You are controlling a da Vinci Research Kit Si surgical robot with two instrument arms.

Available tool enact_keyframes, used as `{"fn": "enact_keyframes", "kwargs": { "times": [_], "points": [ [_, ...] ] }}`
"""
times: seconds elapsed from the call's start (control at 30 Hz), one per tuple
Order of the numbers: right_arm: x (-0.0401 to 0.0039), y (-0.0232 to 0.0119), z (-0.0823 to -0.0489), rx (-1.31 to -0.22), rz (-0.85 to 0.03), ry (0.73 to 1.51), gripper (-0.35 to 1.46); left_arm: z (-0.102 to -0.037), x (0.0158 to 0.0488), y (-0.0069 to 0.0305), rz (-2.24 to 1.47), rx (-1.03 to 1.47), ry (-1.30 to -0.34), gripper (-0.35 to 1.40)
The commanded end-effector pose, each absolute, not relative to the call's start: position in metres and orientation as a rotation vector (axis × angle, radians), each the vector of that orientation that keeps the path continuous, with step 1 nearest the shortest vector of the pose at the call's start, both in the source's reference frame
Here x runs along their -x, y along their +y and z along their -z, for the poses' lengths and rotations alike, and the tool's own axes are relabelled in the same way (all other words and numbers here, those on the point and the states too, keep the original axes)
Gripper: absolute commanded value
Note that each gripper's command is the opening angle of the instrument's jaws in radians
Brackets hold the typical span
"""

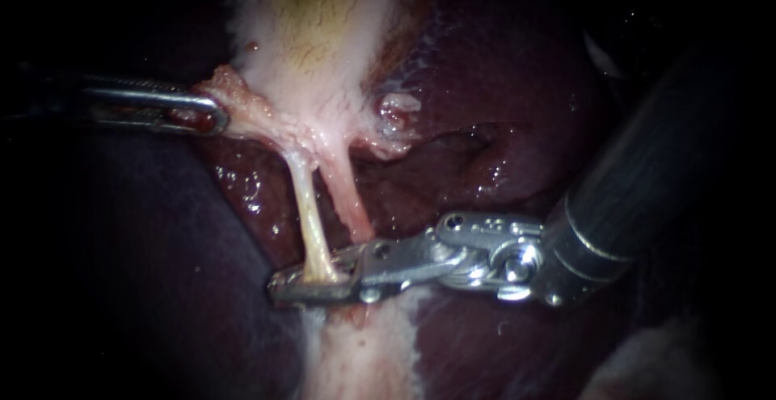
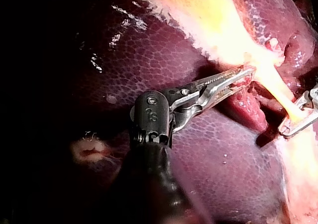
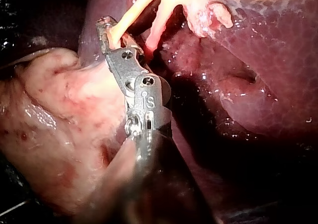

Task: Going back first clip left tube

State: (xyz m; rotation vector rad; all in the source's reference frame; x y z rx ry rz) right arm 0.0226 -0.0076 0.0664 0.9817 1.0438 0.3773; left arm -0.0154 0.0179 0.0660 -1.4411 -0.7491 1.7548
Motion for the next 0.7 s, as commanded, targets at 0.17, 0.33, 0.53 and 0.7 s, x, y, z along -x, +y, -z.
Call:
{"fn": "enact_keyframes", "kwargs": {
  "times": [0.17,0.33,0.53,0.7],
  "points": [
    [-0.0227,-0.0075,-0.0664,-0.986,-0.381,1.058,-0.22,-0.0659,0.0153,0.0179,-1.755,1.441,-0.749,-0.35],
    [-0.0233,-0.0073,-0.0665,-0.959,-0.381,1.103,0.29,-0.0659,0.0153,0.0179,-1.755,1.441,-0.749,-0.35],
    [-0.0240,-0.0069,-0.0670,-0.871,-0.380,1.136,0.46,-0.0659,0.0153,0.0179,-1.755,1.441,-0.749,-0.35],
    [-0.0245,-0.0059,-0.0681,-0.695,-0.375,1.182,0.50,-0.0659,0.0153,0.0179,-1.755,1.441,-0.749,-0.35]
  ]
}}
